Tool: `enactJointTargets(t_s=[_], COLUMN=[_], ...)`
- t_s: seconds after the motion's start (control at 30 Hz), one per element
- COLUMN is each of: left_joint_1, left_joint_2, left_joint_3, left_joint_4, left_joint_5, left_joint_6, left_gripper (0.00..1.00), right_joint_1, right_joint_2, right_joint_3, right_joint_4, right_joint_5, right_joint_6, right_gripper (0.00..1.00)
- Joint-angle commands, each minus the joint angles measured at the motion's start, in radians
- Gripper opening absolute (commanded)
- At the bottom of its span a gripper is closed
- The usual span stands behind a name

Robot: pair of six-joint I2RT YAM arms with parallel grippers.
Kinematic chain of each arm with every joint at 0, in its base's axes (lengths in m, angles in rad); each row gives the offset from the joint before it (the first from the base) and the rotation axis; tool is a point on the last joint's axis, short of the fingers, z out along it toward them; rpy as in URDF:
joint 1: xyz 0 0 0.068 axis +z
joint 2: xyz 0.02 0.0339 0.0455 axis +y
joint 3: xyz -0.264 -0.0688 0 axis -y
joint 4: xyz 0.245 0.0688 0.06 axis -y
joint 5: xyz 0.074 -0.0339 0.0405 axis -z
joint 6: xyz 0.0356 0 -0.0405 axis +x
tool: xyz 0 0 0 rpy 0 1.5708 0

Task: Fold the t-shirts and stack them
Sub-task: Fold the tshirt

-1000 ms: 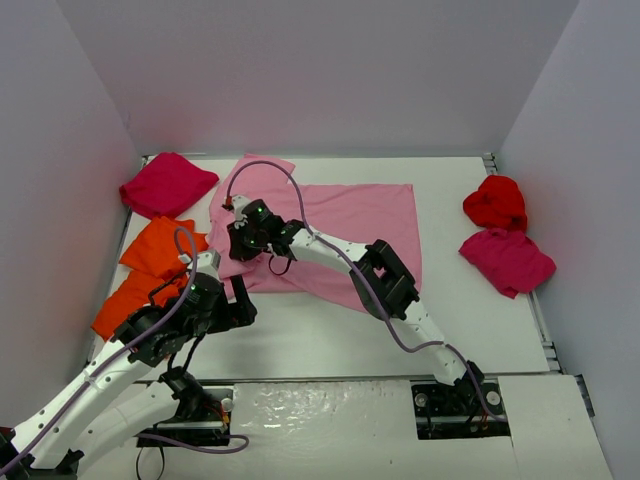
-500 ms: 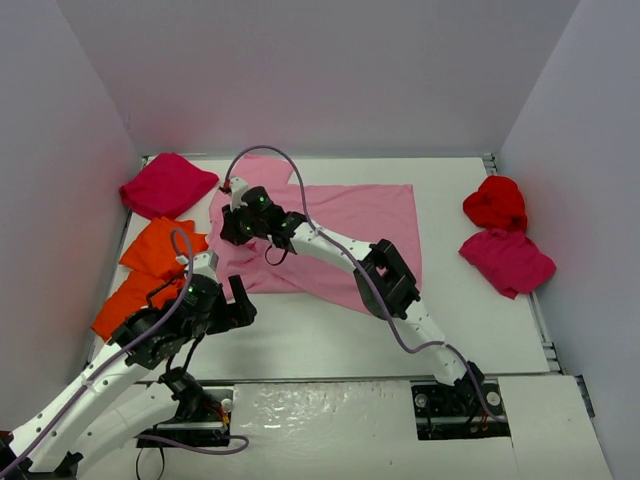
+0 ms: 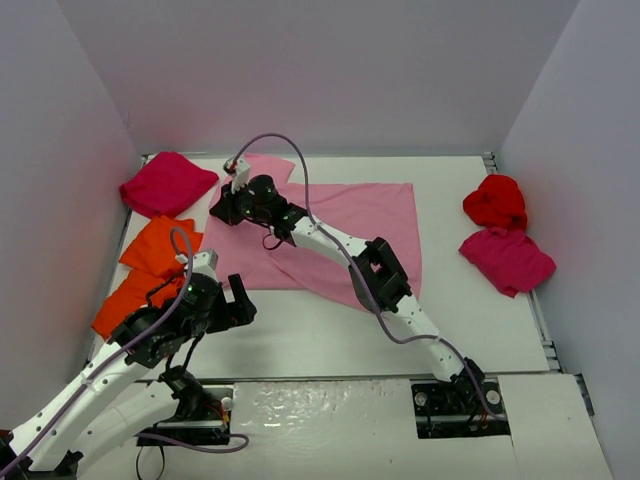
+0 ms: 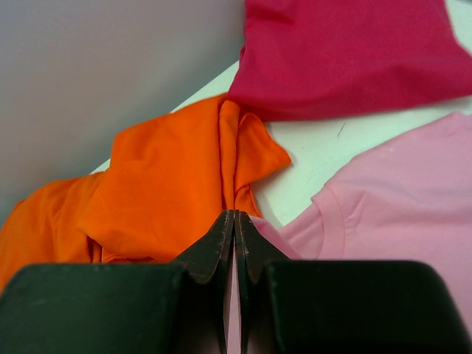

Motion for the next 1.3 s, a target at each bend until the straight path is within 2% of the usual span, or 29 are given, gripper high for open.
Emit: enactJointTargets(t_s=[0.0, 0.03, 0.1, 0.2, 0.23, 0.27, 0.3, 0.37, 0.47, 0.53, 0.6, 0.63, 0.7, 0.77, 0.83, 0.9, 1.07, 1.17, 1.27], left_joint_1=[-0.005, -0.005, -0.004, -0.004, -0.004, -0.004, -0.005, -0.004, -0.004, -0.005, -0.004, -0.005, -0.005, -0.004, -0.005, -0.005, -0.007, -0.005, -0.007], left_joint_2=[0.015, 0.016, 0.019, 0.025, 0.027, 0.03, 0.031, 0.032, 0.022, 0.008, -0.007, -0.014, -0.023, -0.021, -0.005, 0.024, 0.09, 0.107, 0.133], left_joint_3=[0.015, 0.015, 0.015, 0.013, 0.013, 0.013, 0.013, 0.016, 0.021, 0.027, 0.038, 0.043, 0.065, 0.077, 0.095, 0.117, 0.174, 0.168, 0.163], left_joint_4=[0.034, 0.035, 0.036, 0.037, 0.039, 0.041, 0.042, 0.045, 0.043, 0.041, 0.031, 0.028, 0.021, 0.025, 0.041, 0.062, 0.089, 0.121, 0.136], left_joint_5=[-0.01, -0.01, -0.01, -0.011, -0.011, -0.011, -0.011, -0.01, -0.013, -0.019, -0.027, -0.028, -0.037, -0.04, -0.039, -0.024, -0.001, 0.016, 0.027], left_joint_6=[-0.001, 0.0, 0.002, 0.006, 0.008, 0.009, 0.01, 0.012, 0.017, 0.021, 0.026, 0.031, 0.04, 0.051, 0.06, 0.077, 0.112, 0.113, 0.112], left_gripper=[0.84, 0.84, 0.84, 0.84, 0.84, 0.84, 0.84, 0.84, 0.84, 0.84, 0.84, 0.84, 0.84, 0.84, 0.84, 0.85, 0.85, 0.84, 0.84], right_joint_1=[0.001, 0.0, -0.002, -0.002, -0.002, -0.002, -0.002, -0.002, -0.002, -0.001, -0.002, -0.006, -0.031, -0.038, -0.038, -0.04, -0.034, -0.023, 0.007], right_joint_2=[0.027, 0.036, 0.05, 0.048, 0.039, 0.022, 0.017, -0.039, -0.204, -0.309, -0.416, -0.459, -0.646, -0.769, -0.934, -1.068, -1.353, -1.531, -1.649], right_joint_3=[0.047, 0.048, 0.051, 0.039, 0.031, 0.021, 0.01, -0.05, -0.195, -0.326, -0.424, -0.467, -0.644, -0.787, -0.974, -1.083, -1.399, -1.553, -1.625], right_joint_4=[0.152, 0.154, 0.154, 0.141, 0.133, 0.127, 0.12, 0.093, 0.078, 0.062, -0.078, -0.116, -0.153, -0.168, -0.208, -0.299, -0.433, -0.483, -0.575], right_joint_5=[-0.065, -0.064, -0.061, -0.045, -0.038, -0.031, -0.023, 0.021, 0.13, 0.28, 0.462, 0.503, 0.562, 0.605, 0.639, 0.673, 0.582, 0.539, 0.548], right_joint_6=[0.067, 0.073, 0.077, 0.068, 0.062, 0.054, 0.051, 0.021, -0.043, -0.089, -0.103, -0.091, -0.028, 0.035, 0.074, 0.158, 0.372, 0.503, 0.6], right_gripper=[0.0, 0.04, 0.2, 0.64, 0.75, 0.82, 0.83, 0.99, 1.0, 1.0, 1.0, 1.0, 0.98, 0.91, 0.86, 0.83, 0.76, 0.74, 0.7])
